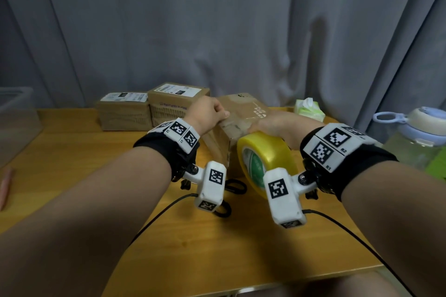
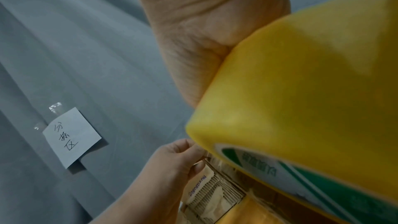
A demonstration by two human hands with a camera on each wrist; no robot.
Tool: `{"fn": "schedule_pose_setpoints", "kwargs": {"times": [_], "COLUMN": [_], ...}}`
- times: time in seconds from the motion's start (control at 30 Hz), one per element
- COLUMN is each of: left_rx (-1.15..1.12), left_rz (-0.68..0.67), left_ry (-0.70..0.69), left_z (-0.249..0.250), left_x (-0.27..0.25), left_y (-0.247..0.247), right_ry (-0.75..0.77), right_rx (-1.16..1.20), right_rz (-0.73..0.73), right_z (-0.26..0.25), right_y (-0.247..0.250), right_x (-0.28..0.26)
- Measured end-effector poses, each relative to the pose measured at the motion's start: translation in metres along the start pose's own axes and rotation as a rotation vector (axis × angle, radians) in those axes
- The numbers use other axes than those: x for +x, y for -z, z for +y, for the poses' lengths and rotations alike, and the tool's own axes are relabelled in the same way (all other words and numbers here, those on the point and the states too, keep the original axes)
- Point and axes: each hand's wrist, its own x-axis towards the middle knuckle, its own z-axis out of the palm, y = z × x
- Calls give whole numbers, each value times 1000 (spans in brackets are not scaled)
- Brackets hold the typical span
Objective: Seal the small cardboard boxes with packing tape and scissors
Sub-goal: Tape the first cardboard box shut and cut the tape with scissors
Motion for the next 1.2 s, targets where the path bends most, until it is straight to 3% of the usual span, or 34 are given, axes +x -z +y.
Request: {"fn": "schedule_pose_setpoints", "kwargs": {"times": [0.53,0.83,0.93,1.03,1.1,1.2], "left_rx": [14,128,79,31,137,108], "left_rz": [55,99,100,10,16,42], "left_ry": [-35,-130,-80,20,-29,-248], "left_z": [-7,-13,-11,-14,-17,-10], "left_x": [-1,-2,-2,5,7,-5], "left_y": [-10,-18,-17,-11,-6,2], "right_ry": [-30,-9,-2,1,11,19], "right_rx": [-12,-30,-89,-91,-80,-61], "right_rz": [-9,11,1,22,24,28], "right_z": [-5,-1,1,3,3,6], "right_y": [-5,-12,-13,-14,-15,-17], "right_x": [7,12,13,13,14,15]}}
